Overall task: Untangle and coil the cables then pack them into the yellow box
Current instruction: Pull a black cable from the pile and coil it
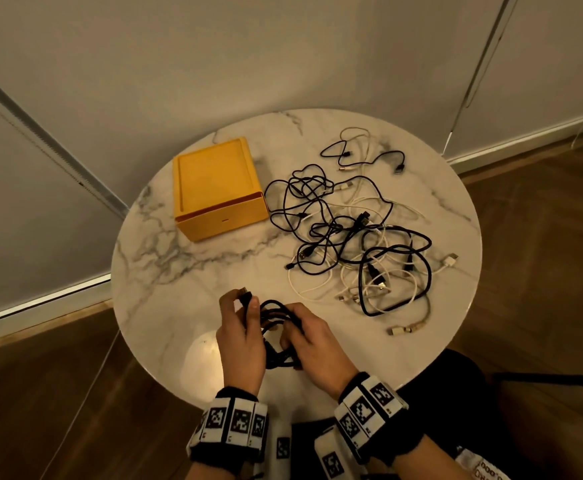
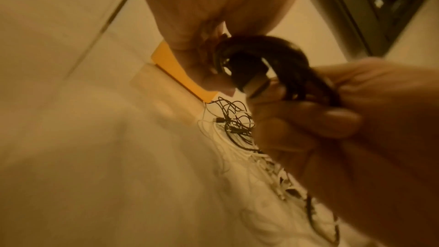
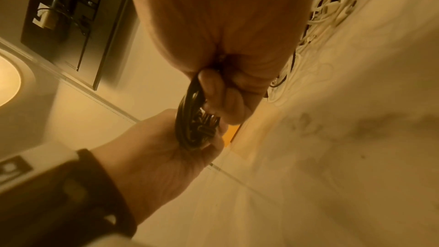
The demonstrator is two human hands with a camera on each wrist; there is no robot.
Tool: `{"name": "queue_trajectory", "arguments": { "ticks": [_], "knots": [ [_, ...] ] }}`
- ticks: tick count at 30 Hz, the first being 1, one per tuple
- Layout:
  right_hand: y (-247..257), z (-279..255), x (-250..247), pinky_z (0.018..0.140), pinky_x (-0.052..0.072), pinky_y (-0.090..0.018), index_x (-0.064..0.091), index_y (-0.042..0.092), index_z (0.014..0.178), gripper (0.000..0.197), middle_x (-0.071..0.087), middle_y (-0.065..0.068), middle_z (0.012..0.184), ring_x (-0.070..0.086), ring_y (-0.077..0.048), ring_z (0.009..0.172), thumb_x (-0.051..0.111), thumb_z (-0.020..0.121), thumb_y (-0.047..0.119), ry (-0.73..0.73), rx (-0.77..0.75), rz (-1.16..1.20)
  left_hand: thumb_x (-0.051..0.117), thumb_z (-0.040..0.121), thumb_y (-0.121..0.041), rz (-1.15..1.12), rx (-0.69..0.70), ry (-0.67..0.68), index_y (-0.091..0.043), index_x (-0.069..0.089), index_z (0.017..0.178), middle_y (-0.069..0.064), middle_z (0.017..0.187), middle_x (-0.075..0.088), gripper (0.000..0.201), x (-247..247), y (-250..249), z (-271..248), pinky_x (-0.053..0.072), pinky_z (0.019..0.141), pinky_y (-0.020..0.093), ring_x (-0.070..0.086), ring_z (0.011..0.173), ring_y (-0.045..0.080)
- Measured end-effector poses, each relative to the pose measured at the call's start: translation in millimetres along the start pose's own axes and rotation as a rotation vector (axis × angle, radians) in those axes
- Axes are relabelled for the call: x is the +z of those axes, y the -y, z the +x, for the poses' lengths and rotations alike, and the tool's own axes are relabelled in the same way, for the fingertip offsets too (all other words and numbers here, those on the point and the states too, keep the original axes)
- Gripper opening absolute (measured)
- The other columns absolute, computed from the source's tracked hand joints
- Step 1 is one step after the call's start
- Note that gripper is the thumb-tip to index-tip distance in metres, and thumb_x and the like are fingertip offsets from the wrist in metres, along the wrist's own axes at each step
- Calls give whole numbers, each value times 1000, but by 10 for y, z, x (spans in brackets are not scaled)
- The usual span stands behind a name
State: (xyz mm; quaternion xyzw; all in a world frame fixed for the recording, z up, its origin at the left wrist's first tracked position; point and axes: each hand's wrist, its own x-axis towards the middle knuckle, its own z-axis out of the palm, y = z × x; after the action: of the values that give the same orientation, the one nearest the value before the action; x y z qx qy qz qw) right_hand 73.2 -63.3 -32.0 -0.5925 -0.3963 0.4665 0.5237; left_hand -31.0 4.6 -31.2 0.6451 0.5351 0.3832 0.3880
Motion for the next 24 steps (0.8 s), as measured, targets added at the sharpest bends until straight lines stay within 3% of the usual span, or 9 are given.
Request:
{"name": "queue_trajectory", "arguments": {
  "ticks": [4, 8, 12, 16, 19, 22, 24],
  "knots": [
    [-3, 21, 19, 64, 44, -20, 55, 15, 119, 22, 55, 6, 65, 52, -6, 61, 43, 101, 9, -7, -45, 76, 50, 98, -24, -52, -41, 78, -18, 65, 98, -3, 87, 71, 16, -24, 1, -44, 49, 72, 18, 66, 81, 7],
    [41, 22, 36, 61, 40, -17, 51, 20, 133, 35, 52, 5, 63, 48, -6, 59, 42, 102, 7, -22, -75, 100, 52, 98, -22, -108, -27, 90, -20, 67, 96, -5, 85, 72, 16, -97, -20, -34, 51, 74, 23, 68, 81, 11],
    [103, 78, 67, 55, 39, -20, 65, 14, 114, 22, 58, 9, 62, 47, -7, 55, 46, 101, 12, -141, -112, 166, 55, 96, -17, -200, 6, 90, -21, 65, 112, -3, 97, 71, 20, -63, -98, -85, 54, 69, 27, 63, 70, 16],
    [161, 111, 67, 65, 44, -20, 69, 8, 92, 19, 66, 5, 73, 57, -4, 64, 53, 99, 17, -271, -124, 195, 57, 95, -14, -276, 15, 37, -16, 69, 96, 2, 81, 70, 12, 44, -173, -142, 51, 66, 29, 62, 67, 15],
    [172, 92, 63, 68, 47, -17, 67, 10, 86, 19, 67, 3, 73, 62, -7, 70, 56, 97, 22, -295, -117, 199, 54, 97, -16, -288, -8, 12, -17, 69, 86, 4, 69, 67, 19, 86, -179, -115, 47, 53, 32, 60, 60, 17],
    [148, 92, 86, 65, 44, -15, 62, 12, 84, 20, 64, 7, 70, 58, 0, 65, 54, 98, 24, -289, -99, 163, 49, 99, -17, -305, -32, 4, -12, 68, 84, 5, 72, 68, 25, 93, -176, -104, 49, 54, 28, 61, 62, 17],
    [117, 113, 78, 64, 45, -18, 60, 11, 91, 18, 65, 4, 75, 59, -1, 67, 52, 99, 24, -239, -90, 90, 47, 100, -19, -291, -62, 68, -11, 64, 86, 6, 73, 65, 24, 73, -151, -77, 45, 50, 27, 54, 56, 19]
  ]
}}
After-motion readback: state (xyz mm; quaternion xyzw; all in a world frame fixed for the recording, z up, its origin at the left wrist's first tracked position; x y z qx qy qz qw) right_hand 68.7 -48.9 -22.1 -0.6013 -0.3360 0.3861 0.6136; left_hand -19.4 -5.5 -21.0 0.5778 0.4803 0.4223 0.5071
